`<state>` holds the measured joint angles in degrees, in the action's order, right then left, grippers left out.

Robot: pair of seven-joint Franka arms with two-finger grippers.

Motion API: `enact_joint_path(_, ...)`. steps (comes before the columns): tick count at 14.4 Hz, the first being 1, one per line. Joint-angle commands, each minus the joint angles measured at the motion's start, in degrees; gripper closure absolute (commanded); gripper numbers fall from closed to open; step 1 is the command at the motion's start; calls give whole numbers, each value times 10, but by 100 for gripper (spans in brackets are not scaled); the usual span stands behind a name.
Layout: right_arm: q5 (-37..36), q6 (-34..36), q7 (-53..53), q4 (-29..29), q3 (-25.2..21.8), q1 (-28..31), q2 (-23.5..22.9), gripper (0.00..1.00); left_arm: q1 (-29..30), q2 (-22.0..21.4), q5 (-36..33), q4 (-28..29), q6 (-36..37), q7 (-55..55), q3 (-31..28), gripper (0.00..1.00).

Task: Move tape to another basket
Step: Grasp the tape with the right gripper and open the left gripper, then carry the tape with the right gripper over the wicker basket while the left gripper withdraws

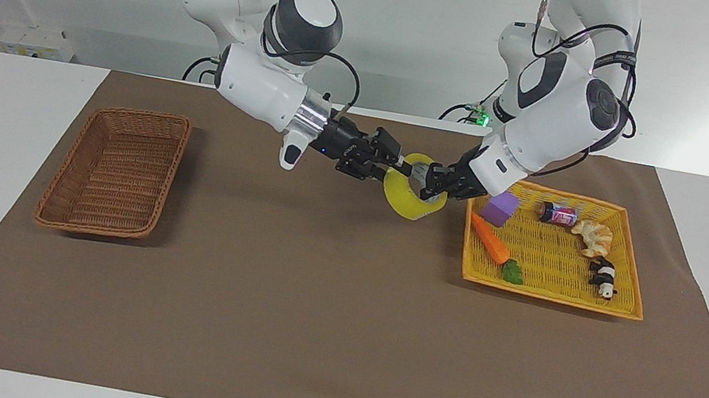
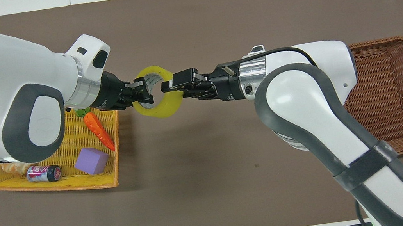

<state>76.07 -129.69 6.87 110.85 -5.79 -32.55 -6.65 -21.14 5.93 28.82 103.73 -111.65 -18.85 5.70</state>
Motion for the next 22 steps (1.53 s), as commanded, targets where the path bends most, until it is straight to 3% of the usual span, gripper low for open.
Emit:
enact_joint_path(1, 2, 1, 0, -8, -2, 4, -4, 100, 5, -10, -2, -1, 13, -7, 2, 99)
enact_joint_path(2, 1, 1, 0, -9, -2, 4, -4, 100, 5, -11, -2, -4, 19, -40, 2, 86)
enact_joint_path(3, 1, 2, 0, -8, -2, 4, -4, 100, 4, -16, -3, -6, 24, -52, 2, 51)
enact_joint_path(4, -1, 3, 1, -9, -2, 5, -3, 100, 4, -27, -12, -6, 25, -55, 2, 1)
enact_joint_path(7, -20, 14, 1, -10, -2, 17, -2, 100, 17, -66, -54, -11, 62, -63, -3, 0)
enact_joint_path(11, -64, 99, 25, -11, -3, 98, 4, 100, 116, -73, -105, -69, 174, -26, -9, 1)
enact_joint_path(14, -108, 203, 71, -13, -4, 213, 8, 100, 195, -80, -187, -60, 188, 119, -11, 1)
enact_joint_path(17, -163, 300, 118, -26, -4, 330, 7, 100, 282, -87, -198, -44, 181, 235, -12, 0)
enact_joint_path(22, -296, 487, 232, -72, -7, 518, -13, 100, 306, -86, -217, -45, 179, 237, -14, 0)
